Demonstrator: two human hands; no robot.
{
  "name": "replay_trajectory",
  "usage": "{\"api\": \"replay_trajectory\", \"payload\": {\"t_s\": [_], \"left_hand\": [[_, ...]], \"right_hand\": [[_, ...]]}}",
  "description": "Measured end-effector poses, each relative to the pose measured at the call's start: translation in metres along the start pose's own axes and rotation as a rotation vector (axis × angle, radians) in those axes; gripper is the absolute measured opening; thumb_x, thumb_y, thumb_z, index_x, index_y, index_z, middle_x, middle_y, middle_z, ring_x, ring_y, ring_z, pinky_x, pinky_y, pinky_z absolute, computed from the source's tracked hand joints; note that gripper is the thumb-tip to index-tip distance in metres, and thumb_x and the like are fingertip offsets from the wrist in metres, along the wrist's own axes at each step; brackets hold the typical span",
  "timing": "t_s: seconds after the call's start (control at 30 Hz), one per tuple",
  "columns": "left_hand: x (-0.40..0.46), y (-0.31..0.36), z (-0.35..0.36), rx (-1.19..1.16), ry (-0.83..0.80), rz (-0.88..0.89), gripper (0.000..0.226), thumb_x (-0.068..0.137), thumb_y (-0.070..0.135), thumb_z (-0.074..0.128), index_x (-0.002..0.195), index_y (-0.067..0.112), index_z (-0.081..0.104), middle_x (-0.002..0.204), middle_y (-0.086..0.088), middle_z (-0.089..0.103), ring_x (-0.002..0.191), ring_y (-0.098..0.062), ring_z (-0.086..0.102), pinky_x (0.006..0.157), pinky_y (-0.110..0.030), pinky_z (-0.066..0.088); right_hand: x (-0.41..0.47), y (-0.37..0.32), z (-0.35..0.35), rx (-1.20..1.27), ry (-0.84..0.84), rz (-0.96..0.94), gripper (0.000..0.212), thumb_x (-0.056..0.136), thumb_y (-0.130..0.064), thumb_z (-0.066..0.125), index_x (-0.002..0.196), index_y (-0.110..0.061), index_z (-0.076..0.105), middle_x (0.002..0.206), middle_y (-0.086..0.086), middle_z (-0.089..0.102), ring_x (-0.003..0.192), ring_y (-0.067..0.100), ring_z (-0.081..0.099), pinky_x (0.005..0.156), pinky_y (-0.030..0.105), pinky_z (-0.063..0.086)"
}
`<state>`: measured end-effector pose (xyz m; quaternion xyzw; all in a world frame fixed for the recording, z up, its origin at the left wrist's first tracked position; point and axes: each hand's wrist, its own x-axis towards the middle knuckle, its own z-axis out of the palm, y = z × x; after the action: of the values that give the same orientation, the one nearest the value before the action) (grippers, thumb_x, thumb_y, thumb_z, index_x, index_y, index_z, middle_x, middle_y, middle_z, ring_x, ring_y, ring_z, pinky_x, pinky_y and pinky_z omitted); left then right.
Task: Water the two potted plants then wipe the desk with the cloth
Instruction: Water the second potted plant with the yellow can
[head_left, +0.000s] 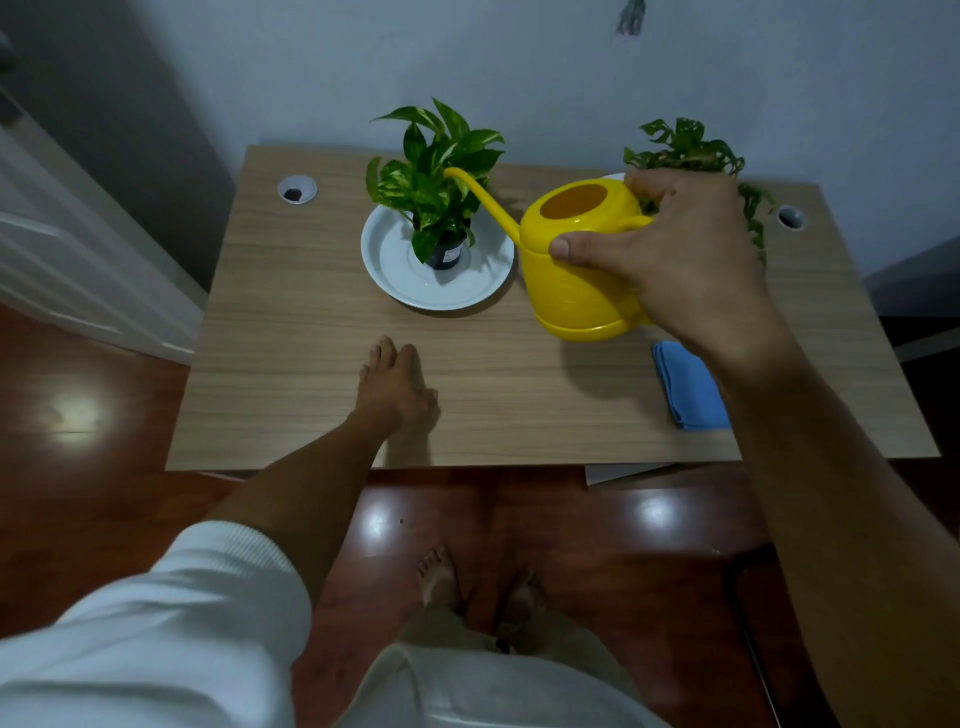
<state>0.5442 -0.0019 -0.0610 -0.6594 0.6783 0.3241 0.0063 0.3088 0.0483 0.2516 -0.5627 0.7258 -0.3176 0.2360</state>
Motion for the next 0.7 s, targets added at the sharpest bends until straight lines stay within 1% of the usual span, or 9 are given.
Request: {"api": "replay_trajectory", "payload": {"t_s": [0.03, 0.13, 0.17, 0.3, 0.33, 0.4, 0.53, 0.63, 0.7], "left_hand": [[0.0, 0.0, 0.0, 0.0, 0.005, 0.004, 0.073, 0.093, 0.042, 0.065, 0.151, 0.016, 0.031, 0.172, -0.02, -0.001, 0.16, -0.038, -0.004, 0.128, -0.056, 0.01], [-0.001, 0.0, 0.0, 0.002, 0.011, 0.006, 0.074, 0.093, 0.042, 0.064, 0.153, 0.016, 0.03, 0.172, -0.02, -0.002, 0.16, -0.037, -0.005, 0.128, -0.055, 0.009], [-0.001, 0.0, 0.0, 0.002, 0.008, 0.003, 0.075, 0.093, 0.043, 0.064, 0.153, 0.016, 0.029, 0.172, -0.019, -0.002, 0.161, -0.036, -0.006, 0.129, -0.055, 0.008], [-0.001, -0.001, 0.0, 0.01, 0.007, 0.005, 0.076, 0.093, 0.044, 0.064, 0.154, 0.017, 0.028, 0.172, -0.019, -0.003, 0.161, -0.036, -0.005, 0.128, -0.054, 0.009], [0.0, -0.001, 0.001, 0.009, 0.005, 0.004, 0.076, 0.093, 0.044, 0.064, 0.154, 0.017, 0.028, 0.172, -0.018, -0.003, 0.161, -0.036, -0.005, 0.128, -0.054, 0.008], [0.001, -0.003, 0.002, 0.012, 0.004, 0.005, 0.076, 0.093, 0.045, 0.064, 0.154, 0.017, 0.028, 0.172, -0.019, -0.002, 0.161, -0.036, -0.005, 0.128, -0.055, 0.009], [0.004, -0.006, 0.005, 0.021, 0.012, 0.019, 0.07, 0.091, 0.045, 0.065, 0.147, 0.016, 0.034, 0.171, -0.021, 0.001, 0.16, -0.039, -0.002, 0.127, -0.058, 0.013], [0.006, -0.007, 0.006, 0.031, 0.009, 0.023, 0.069, 0.09, 0.046, 0.064, 0.144, 0.016, 0.034, 0.171, -0.022, 0.003, 0.159, -0.04, 0.001, 0.126, -0.059, 0.015], [0.006, -0.006, 0.006, 0.038, 0.005, 0.024, 0.07, 0.091, 0.047, 0.064, 0.146, 0.016, 0.034, 0.171, -0.022, 0.003, 0.159, -0.041, 0.001, 0.126, -0.059, 0.015]], "right_hand": [[0.0, 0.001, 0.0, -0.019, -0.004, -0.002, 0.067, 0.071, -0.044, 0.093, 0.125, -0.011, 0.071, 0.106, -0.003, 0.064, 0.1, 0.016, 0.061, 0.086, 0.037, 0.055], [0.002, 0.006, 0.003, -0.07, 0.029, 0.0, 0.065, 0.069, -0.049, 0.093, 0.118, -0.011, 0.073, 0.11, 0.004, 0.072, 0.101, 0.022, 0.065, 0.088, 0.048, 0.058], [0.003, 0.009, 0.004, -0.079, 0.043, 0.001, 0.064, 0.068, -0.05, 0.093, 0.116, -0.012, 0.073, 0.109, 0.005, 0.073, 0.1, 0.023, 0.066, 0.086, 0.049, 0.058], [0.006, 0.013, 0.006, -0.101, 0.107, 0.001, 0.058, 0.067, -0.051, 0.092, 0.103, -0.012, 0.07, 0.099, 0.004, 0.072, 0.092, 0.024, 0.067, 0.078, 0.043, 0.056], [0.006, 0.013, 0.006, -0.09, 0.126, -0.002, 0.058, 0.068, -0.05, 0.092, 0.104, -0.011, 0.07, 0.098, 0.002, 0.071, 0.091, 0.022, 0.065, 0.078, 0.043, 0.056], [0.004, 0.01, 0.007, -0.058, 0.158, 0.002, 0.063, 0.069, -0.048, 0.092, 0.112, -0.009, 0.07, 0.101, -0.002, 0.067, 0.092, 0.018, 0.062, 0.082, 0.043, 0.056], [0.002, 0.008, 0.008, 0.023, 0.191, -0.025, 0.068, 0.066, -0.053, 0.091, 0.112, -0.008, 0.07, 0.104, 0.002, 0.071, 0.097, 0.025, 0.069, 0.085, 0.048, 0.058], [0.003, 0.01, 0.009, 0.095, 0.196, -0.011, 0.074, 0.065, -0.051, 0.093, 0.12, -0.006, 0.07, 0.104, 0.0, 0.069, 0.104, 0.026, 0.07, 0.09, 0.051, 0.058], [0.005, 0.012, 0.011, 0.135, 0.184, -0.006, 0.079, 0.06, -0.057, 0.093, 0.12, -0.01, 0.072, 0.11, 0.001, 0.075, 0.102, 0.022, 0.072, 0.088, 0.049, 0.06]]}}
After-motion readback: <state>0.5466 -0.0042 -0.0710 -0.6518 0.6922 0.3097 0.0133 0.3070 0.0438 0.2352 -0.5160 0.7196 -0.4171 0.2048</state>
